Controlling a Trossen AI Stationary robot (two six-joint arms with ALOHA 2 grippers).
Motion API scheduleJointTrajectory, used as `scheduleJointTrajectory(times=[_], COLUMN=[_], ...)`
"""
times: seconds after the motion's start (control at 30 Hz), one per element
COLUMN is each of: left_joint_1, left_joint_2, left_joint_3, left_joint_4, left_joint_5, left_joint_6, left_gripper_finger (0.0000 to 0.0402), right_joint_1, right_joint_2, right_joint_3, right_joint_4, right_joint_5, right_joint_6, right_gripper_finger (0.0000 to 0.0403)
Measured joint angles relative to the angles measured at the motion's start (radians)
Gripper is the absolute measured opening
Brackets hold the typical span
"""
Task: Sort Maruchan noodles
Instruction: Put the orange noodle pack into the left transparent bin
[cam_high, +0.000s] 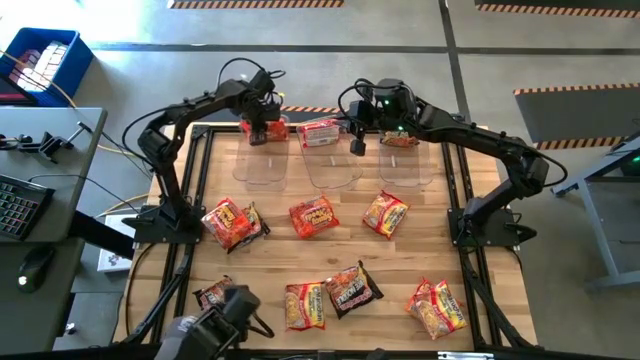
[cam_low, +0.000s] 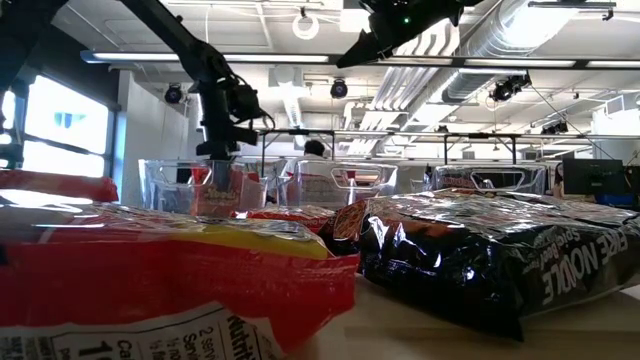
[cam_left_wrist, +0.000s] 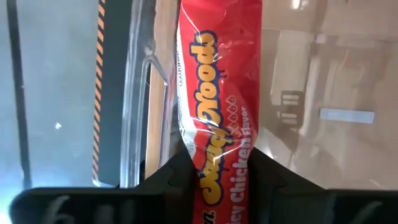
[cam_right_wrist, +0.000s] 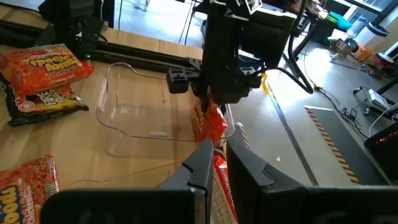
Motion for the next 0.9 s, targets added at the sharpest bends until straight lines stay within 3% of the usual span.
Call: scheduleJointTrajectory(times=[0.3,0.9], left_joint_1=[-0.010,-0.027], left_joint_2=[0.001,-0.077], left_joint_3=[0.000,0.000], left_joint_4=[0.031,0.027], left_joint_5=[-0.082,-0.104], left_joint_6=[0.001,-0.024], left_gripper_finger=[0.0138,0.0170], right_joint_1=[0.000,0.000], right_joint_2=[0.000,0.000], right_joint_3=[0.000,0.000], right_joint_4=[-0.001,-0.028], right_joint_5=[-0.019,-0.037], right_joint_6=[0.001,0.001], right_gripper_finger=[0.0028,0.0028])
